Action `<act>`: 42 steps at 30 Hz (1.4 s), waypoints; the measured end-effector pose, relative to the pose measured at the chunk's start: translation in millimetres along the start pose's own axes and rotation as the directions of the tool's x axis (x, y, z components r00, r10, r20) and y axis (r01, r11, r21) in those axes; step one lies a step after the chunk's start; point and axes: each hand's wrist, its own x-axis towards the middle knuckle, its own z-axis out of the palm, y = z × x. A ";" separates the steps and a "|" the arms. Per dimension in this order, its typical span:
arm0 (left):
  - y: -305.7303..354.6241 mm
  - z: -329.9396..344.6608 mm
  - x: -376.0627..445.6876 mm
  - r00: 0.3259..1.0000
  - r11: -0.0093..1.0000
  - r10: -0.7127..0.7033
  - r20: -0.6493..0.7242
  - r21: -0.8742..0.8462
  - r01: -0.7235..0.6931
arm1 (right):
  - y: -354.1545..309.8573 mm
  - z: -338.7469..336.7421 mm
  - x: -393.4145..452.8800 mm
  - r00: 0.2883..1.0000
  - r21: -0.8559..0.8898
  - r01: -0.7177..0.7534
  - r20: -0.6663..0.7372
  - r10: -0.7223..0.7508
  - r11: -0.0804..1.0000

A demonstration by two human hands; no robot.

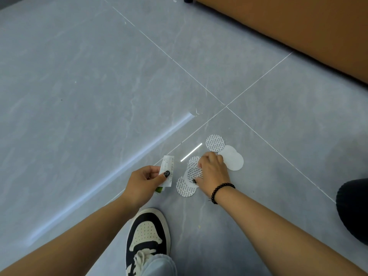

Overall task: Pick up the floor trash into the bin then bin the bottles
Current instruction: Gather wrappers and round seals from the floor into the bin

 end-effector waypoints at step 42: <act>65.7 79.3 -70.1 0.900 0.958 0.278 0.337 -0.168 -0.233 | 31.4 -190.0 -93.2 0.992 0.655 -0.121 0.100 0.073 0.746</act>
